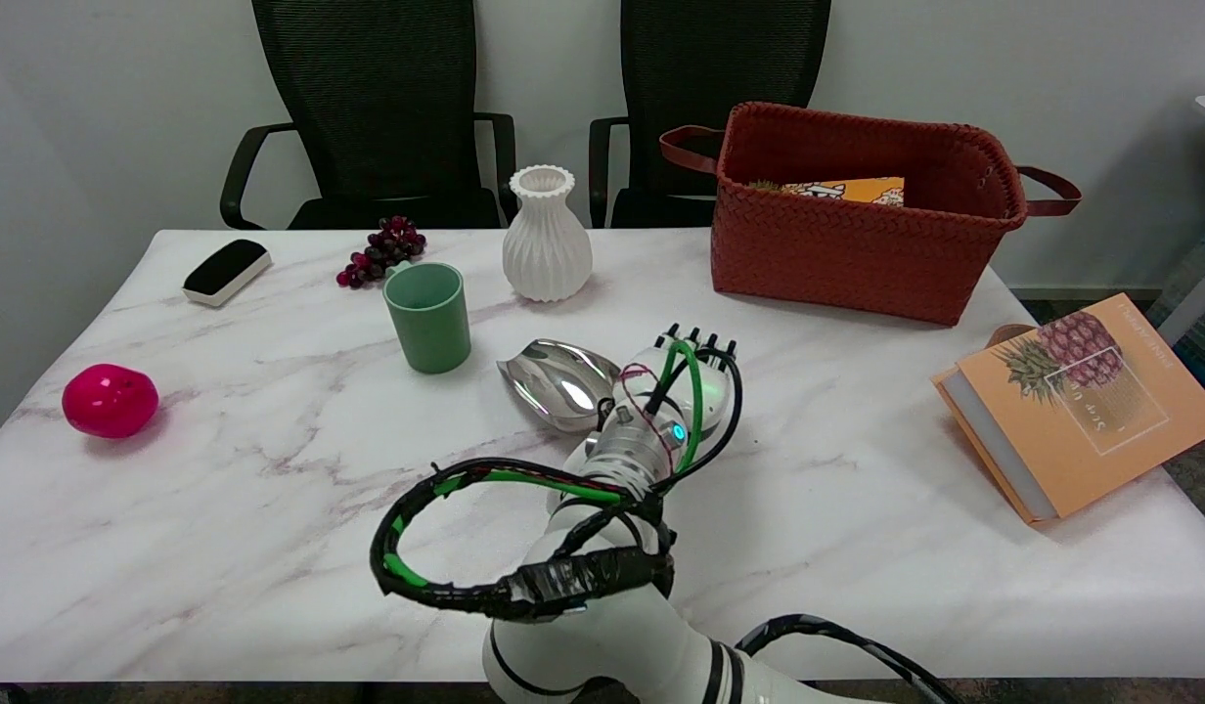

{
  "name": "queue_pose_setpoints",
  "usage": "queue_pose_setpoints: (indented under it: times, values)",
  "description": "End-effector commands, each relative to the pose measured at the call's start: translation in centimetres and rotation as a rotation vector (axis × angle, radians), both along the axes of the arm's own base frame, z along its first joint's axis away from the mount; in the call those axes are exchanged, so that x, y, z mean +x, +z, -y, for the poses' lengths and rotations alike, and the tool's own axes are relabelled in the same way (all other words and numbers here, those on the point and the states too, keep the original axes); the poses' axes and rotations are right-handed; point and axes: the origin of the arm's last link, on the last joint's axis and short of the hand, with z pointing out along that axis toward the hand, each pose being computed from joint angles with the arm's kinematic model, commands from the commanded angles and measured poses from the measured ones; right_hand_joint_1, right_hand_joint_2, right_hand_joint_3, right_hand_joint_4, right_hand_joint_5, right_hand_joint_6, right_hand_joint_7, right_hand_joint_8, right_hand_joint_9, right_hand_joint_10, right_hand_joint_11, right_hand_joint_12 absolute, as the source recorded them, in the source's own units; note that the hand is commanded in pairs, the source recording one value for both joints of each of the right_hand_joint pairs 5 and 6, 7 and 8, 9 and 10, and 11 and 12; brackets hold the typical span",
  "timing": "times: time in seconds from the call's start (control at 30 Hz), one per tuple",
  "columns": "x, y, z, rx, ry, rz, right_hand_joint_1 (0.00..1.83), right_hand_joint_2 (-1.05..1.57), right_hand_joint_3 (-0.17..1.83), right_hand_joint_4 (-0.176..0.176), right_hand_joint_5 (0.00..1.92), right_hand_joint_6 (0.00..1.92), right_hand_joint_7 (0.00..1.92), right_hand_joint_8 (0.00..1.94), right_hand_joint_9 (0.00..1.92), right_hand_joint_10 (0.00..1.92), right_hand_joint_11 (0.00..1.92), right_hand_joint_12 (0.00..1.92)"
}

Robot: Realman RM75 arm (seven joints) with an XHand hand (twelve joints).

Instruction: Pick up the stainless steel scoop.

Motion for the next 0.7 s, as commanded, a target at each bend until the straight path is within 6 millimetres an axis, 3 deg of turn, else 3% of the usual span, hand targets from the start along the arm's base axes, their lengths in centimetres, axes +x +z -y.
queue_pose_setpoints:
  times: [0.03,0.23,0.3,0.4,0.43,0.47,0.53,0.7]
  values:
    - [-0.70,0.24,0.54,-0.038,-0.008,0.028,1.18,-0.39,0.64,0.000,0.04,0.04,0.01,0.01,0.00,0.00,0.00,0.00]
    - [-0.88,0.46,0.35,-0.064,0.003,0.048,1.15,-0.38,0.63,0.000,0.04,0.04,0.01,0.01,0.00,0.00,0.01,0.01]
    - [-0.94,0.48,0.37,-0.064,0.000,0.049,1.14,-0.37,0.63,0.000,0.04,0.04,0.02,0.02,0.00,0.00,0.09,0.09]
    - [-1.05,0.40,0.48,-0.059,-0.010,0.062,1.14,-0.35,0.58,0.000,0.05,0.05,0.02,0.02,0.00,0.00,0.40,0.40]
    - [-1.10,0.38,0.48,-0.058,-0.013,0.064,1.14,-0.34,0.58,0.000,0.05,0.05,0.05,0.05,0.00,0.00,0.63,0.63]
    - [-1.08,0.37,0.50,-0.057,-0.013,0.065,1.12,-0.37,0.61,0.000,0.06,0.06,0.23,0.23,0.00,0.00,0.84,0.84]
    - [-1.06,0.36,0.52,-0.057,-0.012,0.065,1.11,-0.39,0.68,0.000,0.06,0.06,0.44,0.44,0.10,0.10,1.06,1.06]
    - [-0.99,0.30,0.63,-0.051,-0.009,0.067,1.11,-0.40,0.73,0.000,0.07,0.07,0.60,0.60,0.35,0.35,1.24,1.24]
